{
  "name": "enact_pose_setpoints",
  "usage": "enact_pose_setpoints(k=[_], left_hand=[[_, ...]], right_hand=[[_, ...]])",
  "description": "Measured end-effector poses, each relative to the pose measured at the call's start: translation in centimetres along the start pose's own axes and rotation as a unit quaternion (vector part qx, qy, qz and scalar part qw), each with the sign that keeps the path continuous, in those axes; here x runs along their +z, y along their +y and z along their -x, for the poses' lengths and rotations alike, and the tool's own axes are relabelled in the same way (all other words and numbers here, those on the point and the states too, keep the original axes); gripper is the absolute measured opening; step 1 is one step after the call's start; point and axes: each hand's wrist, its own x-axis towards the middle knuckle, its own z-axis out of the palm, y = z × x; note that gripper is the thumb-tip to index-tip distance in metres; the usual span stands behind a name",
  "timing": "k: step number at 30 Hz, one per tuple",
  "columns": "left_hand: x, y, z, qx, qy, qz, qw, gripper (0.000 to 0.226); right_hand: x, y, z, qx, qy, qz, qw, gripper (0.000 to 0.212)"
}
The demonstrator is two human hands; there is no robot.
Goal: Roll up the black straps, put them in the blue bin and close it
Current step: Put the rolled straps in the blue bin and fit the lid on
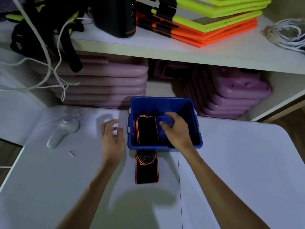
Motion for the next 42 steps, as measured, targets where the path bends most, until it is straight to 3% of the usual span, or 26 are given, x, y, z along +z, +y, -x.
enact_pose_setpoints(k=[3,5,10,12,17,25,33,36,42], left_hand=[[-0.9,-1.2,4.5,-0.086,0.009,-0.018,0.996,0.019],[-0.8,-2.4,6.9,-0.145,-0.037,-0.041,0.988,0.02],[0.5,-3.2,9.8,-0.22,-0.169,-0.05,0.959,0.036],[1.2,-2.9,9.9,-0.239,-0.186,-0.046,0.952,0.046],[2.2,-1.6,9.7,-0.32,-0.172,0.018,0.932,0.059],[0.7,-1.1,11.3,-0.363,-0.212,0.099,0.902,0.047],[-0.7,0.6,12.6,-0.279,-0.211,0.121,0.929,0.042],[-1.5,2.1,13.0,-0.196,-0.222,0.11,0.949,0.037],[-1.5,5.8,12.1,-0.039,-0.181,0.049,0.981,0.041]], right_hand=[[-0.6,0.9,5.6,-0.097,0.097,-0.074,0.988,0.019],[-0.6,2.3,9.5,-0.112,0.089,-0.109,0.984,0.012],[2.4,6.8,13.3,0.022,-0.048,-0.091,0.994,0.011],[4.1,7.8,12.7,0.055,-0.08,-0.056,0.994,0.033],[7.1,7.5,10.8,0.113,-0.099,-0.059,0.987,0.05],[4.7,7.6,12.4,0.149,-0.12,-0.185,0.964,0.046],[2.8,8.0,13.6,0.094,-0.141,-0.27,0.948,0.037],[1.6,8.2,13.6,0.048,-0.145,-0.266,0.952,0.047],[-1.1,6.5,12.5,-0.062,-0.081,-0.229,0.968,0.038]])
